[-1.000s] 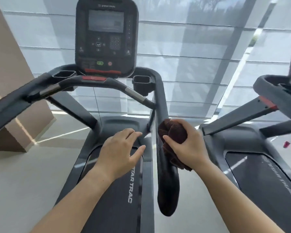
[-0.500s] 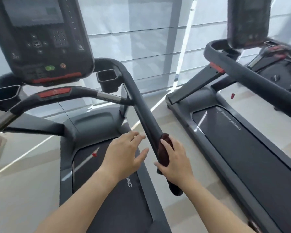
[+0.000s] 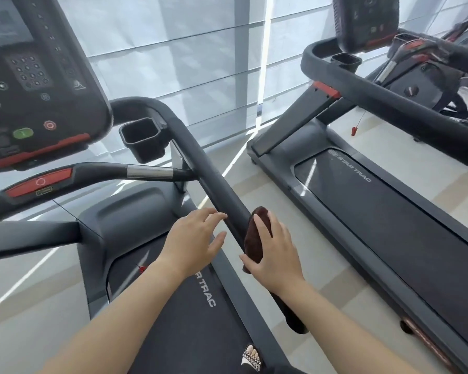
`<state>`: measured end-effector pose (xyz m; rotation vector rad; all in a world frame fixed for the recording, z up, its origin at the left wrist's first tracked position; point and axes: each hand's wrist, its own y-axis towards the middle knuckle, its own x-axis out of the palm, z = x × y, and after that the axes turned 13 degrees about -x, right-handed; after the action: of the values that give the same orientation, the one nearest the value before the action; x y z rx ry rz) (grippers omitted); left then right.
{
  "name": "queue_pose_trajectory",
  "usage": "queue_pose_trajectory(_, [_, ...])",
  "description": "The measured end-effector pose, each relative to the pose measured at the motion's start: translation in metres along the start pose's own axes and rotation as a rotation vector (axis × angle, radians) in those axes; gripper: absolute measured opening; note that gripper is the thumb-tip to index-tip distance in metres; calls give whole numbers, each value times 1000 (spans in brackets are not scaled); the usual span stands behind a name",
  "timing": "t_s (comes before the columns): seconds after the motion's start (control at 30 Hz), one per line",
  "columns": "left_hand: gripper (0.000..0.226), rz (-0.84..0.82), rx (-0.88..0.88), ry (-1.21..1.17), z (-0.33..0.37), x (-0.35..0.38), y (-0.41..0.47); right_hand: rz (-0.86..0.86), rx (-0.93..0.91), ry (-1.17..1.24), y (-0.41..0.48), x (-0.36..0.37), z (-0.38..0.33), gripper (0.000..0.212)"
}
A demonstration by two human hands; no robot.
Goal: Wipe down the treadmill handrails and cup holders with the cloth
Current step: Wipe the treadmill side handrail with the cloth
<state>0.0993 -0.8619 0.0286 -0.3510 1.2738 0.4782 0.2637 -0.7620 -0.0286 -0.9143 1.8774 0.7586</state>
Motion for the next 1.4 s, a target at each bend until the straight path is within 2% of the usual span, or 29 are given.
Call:
queue_pose_trajectory(0.13, [41,-65,75,3,-8,13,20,9,62,-8,-22,-1,-2,81])
queue_pose_trajectory(0.3, [44,-91,219,-6,-17,26,60,-33,264,-39,20,1,-7,71])
queue_pose_trajectory(0.47, [49,-208,405,37,-23,39,100,95,356,-63,17,5,-21,70])
queue_pose_trajectory(0.57, [50,-285,502,120,-21,51,112,246,413,-127,-8,8,-27,62])
queue_pose_trajectory(0.73, [48,-250,601,98,-28,61,122,383,565,-224,8,19,-41,47])
queue_pose_trajectory(0.87, [47,-219,643,81,-30,64,126,384,568,-213,35,24,-47,46])
queue_pose_trajectory(1.03, [48,-186,668,76,-31,66,126,396,518,-265,5,26,-50,49])
queue_pose_trajectory(1.13, [44,-167,621,54,-31,69,118,439,539,-290,-28,22,-45,48])
queue_pose_trajectory(1.27, [40,-176,539,33,-18,71,97,515,643,-199,-39,16,-38,47])
queue_pose_trajectory(1.4, [40,-160,491,30,-9,71,83,437,527,-181,-15,16,-39,44])
